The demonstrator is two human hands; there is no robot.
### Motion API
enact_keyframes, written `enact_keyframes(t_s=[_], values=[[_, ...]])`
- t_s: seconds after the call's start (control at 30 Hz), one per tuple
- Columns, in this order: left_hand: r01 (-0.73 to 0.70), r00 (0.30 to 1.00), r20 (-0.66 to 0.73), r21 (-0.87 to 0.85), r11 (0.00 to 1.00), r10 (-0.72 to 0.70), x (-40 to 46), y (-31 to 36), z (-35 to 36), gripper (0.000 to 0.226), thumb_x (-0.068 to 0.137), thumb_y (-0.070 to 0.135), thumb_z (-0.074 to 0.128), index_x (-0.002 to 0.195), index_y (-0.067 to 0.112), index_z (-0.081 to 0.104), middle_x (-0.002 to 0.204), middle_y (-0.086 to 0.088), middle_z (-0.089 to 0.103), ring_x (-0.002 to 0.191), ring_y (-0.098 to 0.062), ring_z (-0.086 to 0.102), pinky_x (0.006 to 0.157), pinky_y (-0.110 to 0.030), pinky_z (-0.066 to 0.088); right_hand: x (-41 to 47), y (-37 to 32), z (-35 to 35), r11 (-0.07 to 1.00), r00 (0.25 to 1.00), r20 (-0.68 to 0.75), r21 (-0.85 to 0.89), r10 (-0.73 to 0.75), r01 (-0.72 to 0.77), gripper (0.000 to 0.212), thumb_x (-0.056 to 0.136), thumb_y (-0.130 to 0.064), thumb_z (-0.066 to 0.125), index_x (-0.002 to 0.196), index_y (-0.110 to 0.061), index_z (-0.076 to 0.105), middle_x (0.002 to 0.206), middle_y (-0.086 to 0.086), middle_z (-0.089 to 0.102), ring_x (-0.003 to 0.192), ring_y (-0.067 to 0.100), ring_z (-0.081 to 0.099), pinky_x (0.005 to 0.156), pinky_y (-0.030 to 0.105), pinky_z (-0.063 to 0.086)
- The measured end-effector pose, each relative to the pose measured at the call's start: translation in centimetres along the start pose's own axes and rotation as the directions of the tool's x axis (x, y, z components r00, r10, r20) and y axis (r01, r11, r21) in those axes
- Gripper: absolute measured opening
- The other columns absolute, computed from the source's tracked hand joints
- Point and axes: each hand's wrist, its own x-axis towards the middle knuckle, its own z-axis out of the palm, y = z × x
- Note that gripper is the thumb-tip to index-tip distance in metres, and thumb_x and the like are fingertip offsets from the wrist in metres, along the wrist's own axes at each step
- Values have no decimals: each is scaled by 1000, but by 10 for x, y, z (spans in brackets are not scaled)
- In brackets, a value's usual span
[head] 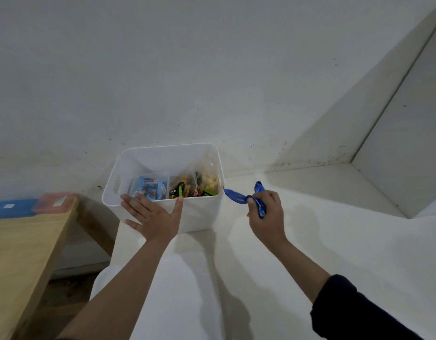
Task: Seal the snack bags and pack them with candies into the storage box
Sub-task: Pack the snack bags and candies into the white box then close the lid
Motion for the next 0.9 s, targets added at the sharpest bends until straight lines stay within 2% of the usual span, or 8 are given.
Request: enact_keyframes(t_s=[0.13,0.2,0.33,0.5,0.6,0.73,0.8,0.9], values=[[0,1000,24,-23,1000,0,-1,1,-4,121,65,87,29,148,3,1,157,-21,-5,146,-35,-6,110,-62,9,36,-59,32,974,976,10,61,-219,218,6,86,-12,60,86,-7,62,90,9,52,81,-1,50,71,9,40],[7,999,42,-19,1000,-6,0,2,-5,123,63,91,23,148,4,0,158,-19,-7,146,-33,-8,110,-62,9,49,-74,55,964,961,80,45,-265,262,7,85,-11,61,87,-5,63,92,11,52,79,0,50,70,10,40],[7,999,54,-26,1000,-5,2,0,-4,123,62,90,30,148,6,0,158,-19,-7,146,-34,-8,110,-64,11,61,-68,100,967,924,328,-87,-198,238,13,87,-17,61,94,-7,64,97,13,54,82,26,58,71,34,50],[-20,999,37,-22,1000,21,5,-1,-1,123,62,90,25,148,5,1,157,-20,-4,145,-32,-8,109,-64,11,68,-35,130,969,814,579,-169,-49,178,34,90,-30,59,122,-19,64,106,13,62,101,23,55,87,29,46],[-38,999,20,-10,999,39,4,-1,-1,125,63,92,15,148,2,5,157,-21,-3,144,-31,-9,110,-62,9,71,-28,136,971,841,540,-194,-12,139,44,89,-39,59,131,-24,56,112,11,62,105,21,55,84,22,40],[-13,998,59,20,1000,12,1,1,-6,125,62,92,15,149,4,-3,157,-19,-12,145,-32,-15,112,-59,4,61,-30,129,967,912,395,-170,-110,191,39,90,-29,60,125,-11,59,121,15,57,116,25,52,88,18,35],[-15,995,96,36,999,11,-1,0,-11,120,68,88,27,148,6,-10,156,-16,-19,144,-31,-19,113,-59,1,44,-35,120,955,937,278,-142,-214,260,33,87,-20,62,118,-7,62,121,19,54,117,30,51,94,27,40],[-134,986,103,14,991,132,-10,-13,-22,108,79,76,35,148,6,-12,156,-14,-22,145,-30,-18,113,-56,-1,1,-40,109,918,937,112,-191,-330,346,34,82,-16,64,115,-7,62,119,19,54,114,33,51,96,38,42]])
